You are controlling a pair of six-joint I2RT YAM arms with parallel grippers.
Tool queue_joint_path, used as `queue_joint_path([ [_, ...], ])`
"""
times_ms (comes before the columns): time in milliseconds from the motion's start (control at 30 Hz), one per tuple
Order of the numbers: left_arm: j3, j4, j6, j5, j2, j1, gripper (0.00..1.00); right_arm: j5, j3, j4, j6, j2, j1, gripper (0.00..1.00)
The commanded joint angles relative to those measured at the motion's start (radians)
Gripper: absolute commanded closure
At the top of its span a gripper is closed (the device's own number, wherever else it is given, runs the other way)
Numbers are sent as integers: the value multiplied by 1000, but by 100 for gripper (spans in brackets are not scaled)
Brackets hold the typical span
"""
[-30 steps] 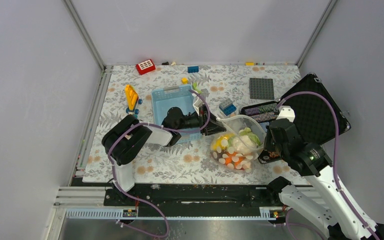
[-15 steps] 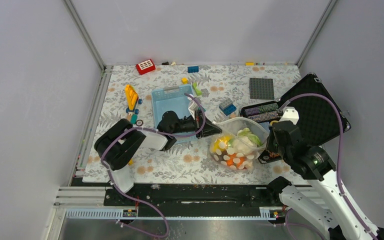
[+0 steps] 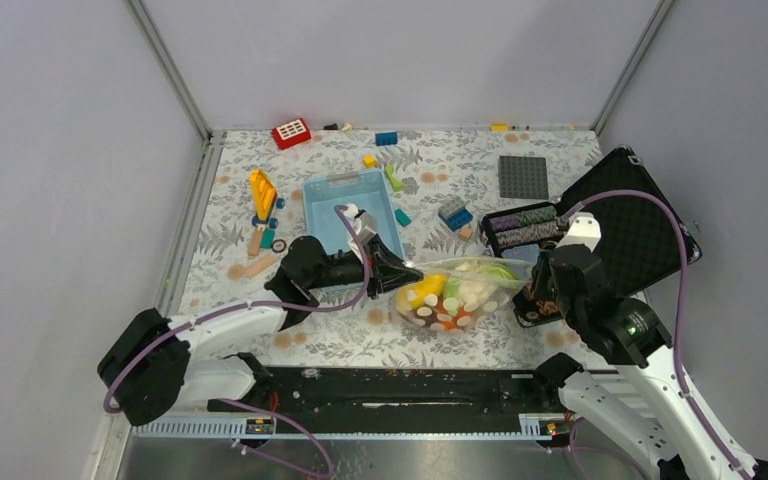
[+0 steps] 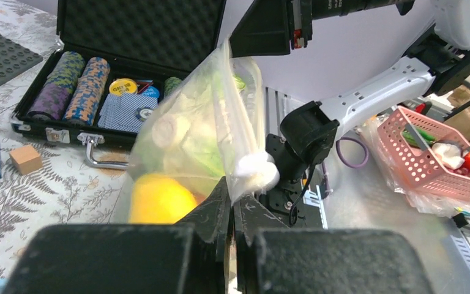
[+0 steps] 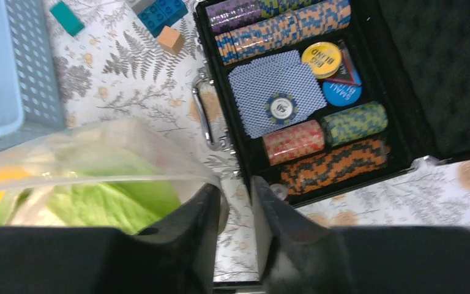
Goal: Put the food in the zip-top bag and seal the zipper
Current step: Zip the zipper food storage bag at the center of the board.
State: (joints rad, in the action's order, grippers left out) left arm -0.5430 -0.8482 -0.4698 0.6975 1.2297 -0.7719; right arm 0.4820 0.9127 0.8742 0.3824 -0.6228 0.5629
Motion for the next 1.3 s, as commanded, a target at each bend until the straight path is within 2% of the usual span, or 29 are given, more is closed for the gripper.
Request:
queue_joint_path([
  [0, -2, 169, 145, -91, -117, -31, 100, -59, -12, -78, -106, 36, -7, 54],
  [67, -11, 242, 170, -131, -147, -49, 100, -199, -14, -136, -167, 55, -7, 41],
  [133, -9, 273, 169, -149, -173, -61, 100, -316, -17, -201, -205, 77, -6, 38],
  [300, 1, 325, 135, -194, -222, -93, 100, -654, -52, -398, -337, 134, -6, 35],
  [367, -15, 399, 152, -240, -240, -111, 100, -880, -69, -483, -375, 130, -6, 35],
  [467, -47, 490, 198, -252, -255, -140, 100, -1130, -84, -618, -446, 84, -6, 34],
  [567, -59, 527, 219, -249, -257, -157, 100, -1273, -64, -735, -471, 3, -6, 33],
  [700, -78, 571, 232, -294, -264, -163, 100, -1456, 10, -777, -491, -125, -5, 33],
  [833, -88, 602, 237, -338, -278, -167, 100, -1468, 22, -787, -498, -197, 21, 34],
  [1067, -92, 621, 245, -354, -294, -173, 100, -1297, 63, -688, -591, -286, 150, 34],
  [1167, -100, 631, 250, -355, -287, -175, 100, -1212, 98, -623, -613, -339, 174, 35],
  [1267, -103, 630, 252, -350, -281, -176, 100, -1192, 119, -599, -625, -374, 187, 36],
])
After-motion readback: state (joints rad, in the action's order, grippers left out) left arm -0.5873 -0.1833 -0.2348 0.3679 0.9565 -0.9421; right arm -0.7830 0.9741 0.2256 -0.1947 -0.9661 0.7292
